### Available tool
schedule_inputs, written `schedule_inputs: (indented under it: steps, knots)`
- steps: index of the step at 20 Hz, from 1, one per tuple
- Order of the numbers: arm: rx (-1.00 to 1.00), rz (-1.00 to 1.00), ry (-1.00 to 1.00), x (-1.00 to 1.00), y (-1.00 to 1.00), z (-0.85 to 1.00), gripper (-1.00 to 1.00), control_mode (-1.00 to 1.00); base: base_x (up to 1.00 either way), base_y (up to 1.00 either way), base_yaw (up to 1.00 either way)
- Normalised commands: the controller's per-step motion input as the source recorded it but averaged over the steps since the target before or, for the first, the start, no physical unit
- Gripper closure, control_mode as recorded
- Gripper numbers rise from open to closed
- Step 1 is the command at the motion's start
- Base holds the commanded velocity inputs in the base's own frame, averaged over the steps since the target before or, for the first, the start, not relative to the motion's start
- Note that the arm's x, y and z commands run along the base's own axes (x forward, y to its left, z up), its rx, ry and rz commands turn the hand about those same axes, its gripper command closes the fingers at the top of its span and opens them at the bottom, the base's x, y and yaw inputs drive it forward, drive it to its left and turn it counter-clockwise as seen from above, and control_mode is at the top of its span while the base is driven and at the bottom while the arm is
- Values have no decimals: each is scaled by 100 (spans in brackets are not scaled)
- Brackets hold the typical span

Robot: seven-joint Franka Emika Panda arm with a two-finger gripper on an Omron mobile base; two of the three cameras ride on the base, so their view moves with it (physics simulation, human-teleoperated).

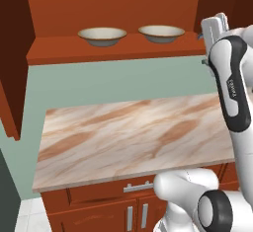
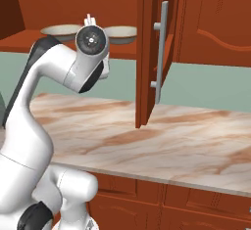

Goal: Pick up the bowls from the cabinet and place each bowl in front of a stool on the dining counter.

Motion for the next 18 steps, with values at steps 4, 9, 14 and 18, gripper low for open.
schedule_inputs:
  steps: [4,9,14,18]
  knots:
    - [0,0,1,48,0,41,-100,-100,0,0,0]
    - [0,0,1,82,0,6,-100,-100,0,0,0]
    - [0,0,1,67,-8,0,-100,-100,0,0,0]
    - [0,0,3,47,-5,0,-100,-100,0,0,0]
